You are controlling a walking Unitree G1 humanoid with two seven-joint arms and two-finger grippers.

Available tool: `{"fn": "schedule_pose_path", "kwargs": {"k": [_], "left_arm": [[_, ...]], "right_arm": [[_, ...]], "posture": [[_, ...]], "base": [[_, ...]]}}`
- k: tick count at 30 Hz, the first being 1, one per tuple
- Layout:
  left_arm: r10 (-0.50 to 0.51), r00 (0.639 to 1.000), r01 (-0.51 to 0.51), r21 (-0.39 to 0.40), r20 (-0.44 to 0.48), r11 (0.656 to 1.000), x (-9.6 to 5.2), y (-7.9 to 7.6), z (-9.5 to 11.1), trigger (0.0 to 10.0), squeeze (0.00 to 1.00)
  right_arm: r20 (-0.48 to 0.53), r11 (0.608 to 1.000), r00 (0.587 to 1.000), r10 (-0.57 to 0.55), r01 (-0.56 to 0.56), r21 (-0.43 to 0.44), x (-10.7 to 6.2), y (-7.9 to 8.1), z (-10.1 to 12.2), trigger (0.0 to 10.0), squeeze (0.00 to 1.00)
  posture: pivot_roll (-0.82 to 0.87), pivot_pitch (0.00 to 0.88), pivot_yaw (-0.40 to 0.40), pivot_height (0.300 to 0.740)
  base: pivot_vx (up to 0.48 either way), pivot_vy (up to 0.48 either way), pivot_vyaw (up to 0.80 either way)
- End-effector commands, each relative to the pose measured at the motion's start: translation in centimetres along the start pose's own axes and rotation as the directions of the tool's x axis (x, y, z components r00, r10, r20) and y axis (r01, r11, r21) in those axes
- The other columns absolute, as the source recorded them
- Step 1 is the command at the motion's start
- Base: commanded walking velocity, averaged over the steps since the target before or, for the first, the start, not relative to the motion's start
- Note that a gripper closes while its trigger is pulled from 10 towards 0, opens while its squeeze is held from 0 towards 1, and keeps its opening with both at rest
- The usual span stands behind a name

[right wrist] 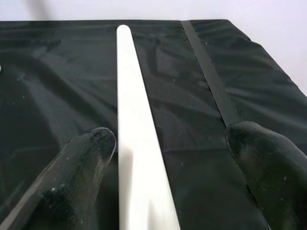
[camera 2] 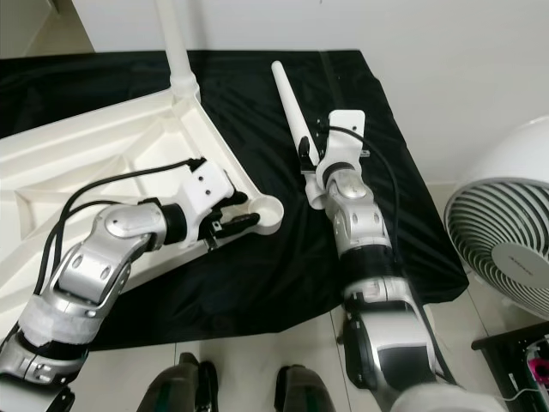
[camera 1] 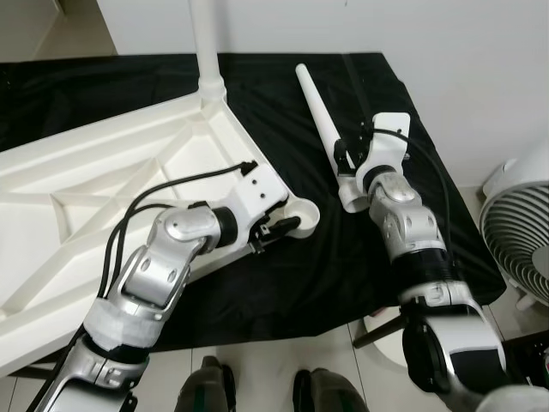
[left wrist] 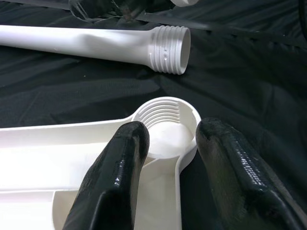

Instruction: Building children table

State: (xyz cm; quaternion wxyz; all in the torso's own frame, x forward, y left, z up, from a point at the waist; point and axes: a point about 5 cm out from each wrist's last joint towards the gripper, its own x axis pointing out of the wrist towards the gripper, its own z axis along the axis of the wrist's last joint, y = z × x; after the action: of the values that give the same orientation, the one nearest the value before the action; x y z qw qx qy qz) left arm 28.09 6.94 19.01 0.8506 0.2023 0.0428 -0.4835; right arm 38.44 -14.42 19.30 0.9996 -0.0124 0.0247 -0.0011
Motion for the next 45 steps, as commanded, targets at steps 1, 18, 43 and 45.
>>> {"fn": "schedule_pose_path", "kwargs": {"k": [1,18,43,45], "left_arm": [[0.108,0.994,-0.108,0.01,0.005,0.994,0.3,0.4,0.3,10.0,0.0],[0.134,0.968,-0.14,0.015,0.21,0.99,0.9,-0.3,4.2,10.0,0.0],[0.349,0.896,-0.357,-0.019,0.276,0.934,-1.2,0.5,4.6,10.0,0.0],[0.357,0.891,-0.367,-0.017,0.28,0.93,-1.3,0.6,4.6,10.0,0.0]], "right_arm": [[-0.071,0.999,0.997,-0.001,0.004,0.047,0.4,0.0,-0.7,10.0,0.0],[-0.158,0.998,0.987,0.021,-0.012,0.059,2.2,0.8,2.0,10.0,0.0],[-0.497,0.98,0.847,0.19,-0.132,0.15,0.6,0.9,-2.9,5.1,0.0],[-0.524,0.98,0.83,0.19,-0.131,0.149,0.4,0.8,-3.5,4.7,0.0]], "posture": [[0.01,0.072,-0.022,0.74],[0.03,0.141,-0.064,0.74],[0.07,0.196,-0.084,0.74],[0.06,0.197,-0.087,0.74]], "base": [[0.0,0.0,0.0],[0.0,0.0,0.0],[0.0,0.0,0.0],[0.0,0.0,0.0]]}}
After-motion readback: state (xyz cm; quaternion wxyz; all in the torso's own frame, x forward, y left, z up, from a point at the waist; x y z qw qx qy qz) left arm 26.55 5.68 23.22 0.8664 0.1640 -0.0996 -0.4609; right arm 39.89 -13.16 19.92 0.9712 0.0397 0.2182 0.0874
